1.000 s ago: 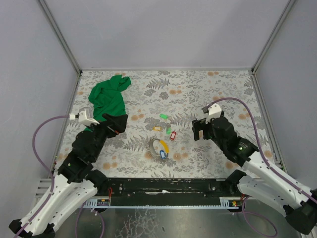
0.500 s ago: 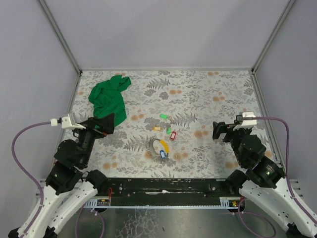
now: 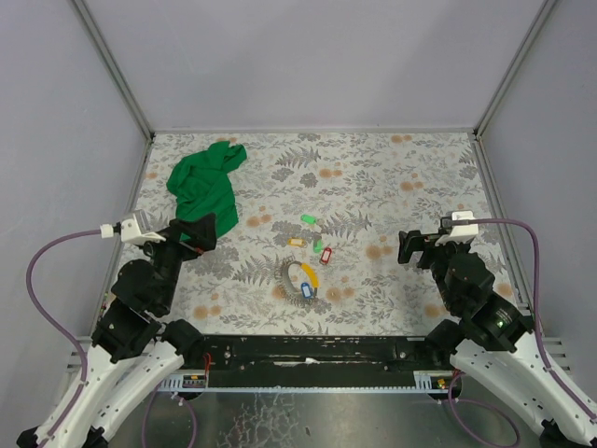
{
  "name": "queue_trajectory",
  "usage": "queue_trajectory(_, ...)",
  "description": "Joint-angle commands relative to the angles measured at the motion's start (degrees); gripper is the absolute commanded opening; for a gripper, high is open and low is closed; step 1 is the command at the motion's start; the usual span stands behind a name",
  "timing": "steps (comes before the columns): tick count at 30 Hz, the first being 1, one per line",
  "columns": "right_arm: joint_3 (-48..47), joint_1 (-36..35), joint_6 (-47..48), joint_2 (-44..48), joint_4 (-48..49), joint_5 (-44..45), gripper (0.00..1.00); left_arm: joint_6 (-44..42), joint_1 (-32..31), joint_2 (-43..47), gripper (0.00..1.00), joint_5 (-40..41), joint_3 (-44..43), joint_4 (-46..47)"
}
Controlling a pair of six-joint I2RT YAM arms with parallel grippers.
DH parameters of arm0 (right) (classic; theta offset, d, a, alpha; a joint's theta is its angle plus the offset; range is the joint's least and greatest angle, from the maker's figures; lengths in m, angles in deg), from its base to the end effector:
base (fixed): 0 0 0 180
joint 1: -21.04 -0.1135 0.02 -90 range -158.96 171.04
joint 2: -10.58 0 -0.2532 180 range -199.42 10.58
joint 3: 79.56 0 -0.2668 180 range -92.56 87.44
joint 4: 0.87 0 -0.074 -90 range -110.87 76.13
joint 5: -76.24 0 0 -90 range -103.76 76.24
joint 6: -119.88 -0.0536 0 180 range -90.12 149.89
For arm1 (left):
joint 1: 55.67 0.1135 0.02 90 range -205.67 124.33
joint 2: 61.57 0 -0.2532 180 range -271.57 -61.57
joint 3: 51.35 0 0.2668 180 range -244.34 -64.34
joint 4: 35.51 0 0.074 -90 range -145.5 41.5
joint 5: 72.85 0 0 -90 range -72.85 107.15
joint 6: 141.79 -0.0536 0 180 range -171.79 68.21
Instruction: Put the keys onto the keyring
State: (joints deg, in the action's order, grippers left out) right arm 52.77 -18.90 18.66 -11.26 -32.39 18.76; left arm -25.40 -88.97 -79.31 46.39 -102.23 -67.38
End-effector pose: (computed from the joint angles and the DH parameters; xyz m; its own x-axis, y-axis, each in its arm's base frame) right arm 0.1287 0.0702 0.3121 -0.1001 0.1302 -0.9864 -0.1139 0.9834 0.1413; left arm 0.1172 -0.0456 0.3392 -0.0149 -0.4542 -0.8908 0.0717 0.8881 -0.4541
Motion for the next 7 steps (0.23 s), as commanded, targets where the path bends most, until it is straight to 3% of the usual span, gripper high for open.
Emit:
queue_trajectory(1, -0.41, 0.22, -0.58, 0.80, 3.93, -0.09, 0.99, -0.23, 0.72, 0.85, 1.00, 2.39, 0.79, 0.77)
queue_trajectory(7, -1.12, 0.26, -0.02, -0.61, 3.53, -0.93, 0.99, -0.55, 1.68, 1.24, 1.00, 1.69, 1.04, 1.11)
